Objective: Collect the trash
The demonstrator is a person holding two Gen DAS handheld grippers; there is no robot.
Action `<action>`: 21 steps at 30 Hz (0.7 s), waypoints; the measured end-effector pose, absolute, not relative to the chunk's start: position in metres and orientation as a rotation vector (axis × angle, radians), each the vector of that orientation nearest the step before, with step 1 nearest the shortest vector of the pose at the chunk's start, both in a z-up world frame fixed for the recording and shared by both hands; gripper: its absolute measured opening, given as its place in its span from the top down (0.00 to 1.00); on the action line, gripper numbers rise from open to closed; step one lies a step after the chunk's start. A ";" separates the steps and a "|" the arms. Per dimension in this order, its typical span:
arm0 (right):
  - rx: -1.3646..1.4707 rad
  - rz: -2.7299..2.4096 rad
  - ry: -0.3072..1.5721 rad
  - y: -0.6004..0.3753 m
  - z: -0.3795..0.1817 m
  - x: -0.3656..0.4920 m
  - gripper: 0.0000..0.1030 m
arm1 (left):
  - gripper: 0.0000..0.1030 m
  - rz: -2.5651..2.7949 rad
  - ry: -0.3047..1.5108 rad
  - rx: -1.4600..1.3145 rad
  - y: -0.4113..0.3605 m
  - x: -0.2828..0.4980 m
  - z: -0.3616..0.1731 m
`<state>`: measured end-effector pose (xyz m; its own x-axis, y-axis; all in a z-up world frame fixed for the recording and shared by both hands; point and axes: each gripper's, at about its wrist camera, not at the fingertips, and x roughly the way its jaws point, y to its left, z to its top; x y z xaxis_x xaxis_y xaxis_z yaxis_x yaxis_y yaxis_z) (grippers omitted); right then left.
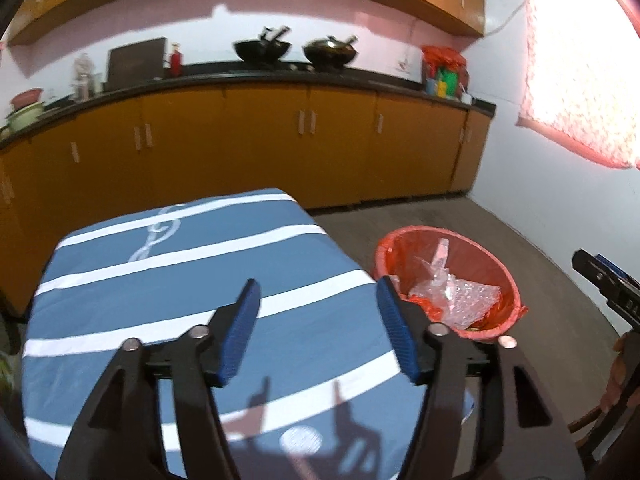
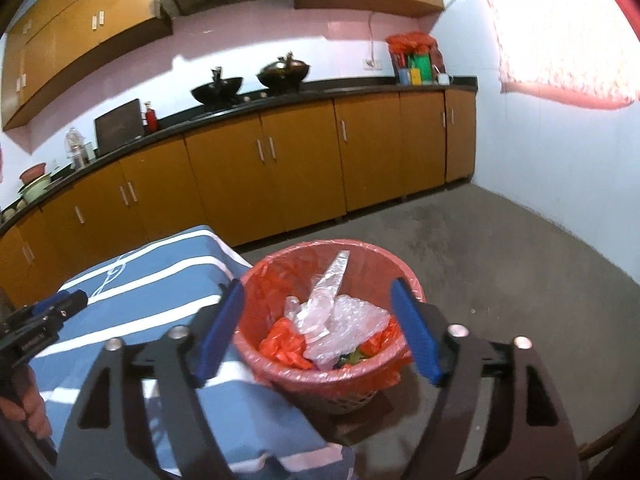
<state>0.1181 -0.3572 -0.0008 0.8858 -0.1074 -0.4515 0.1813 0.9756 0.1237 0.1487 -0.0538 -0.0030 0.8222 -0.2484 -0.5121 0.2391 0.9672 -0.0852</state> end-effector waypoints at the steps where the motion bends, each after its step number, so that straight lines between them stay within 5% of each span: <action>1: 0.153 -0.147 0.446 -0.352 0.001 0.110 0.13 | 0.31 -0.243 0.534 -0.017 -0.047 0.140 -0.001; 7: 0.103 -0.160 0.395 -0.325 0.008 0.074 0.04 | 0.08 -0.160 0.478 -0.013 -0.017 0.101 0.006; 21: 0.074 -0.171 0.401 -0.286 0.004 0.026 0.04 | 0.02 -0.090 0.414 0.009 -0.002 0.041 0.003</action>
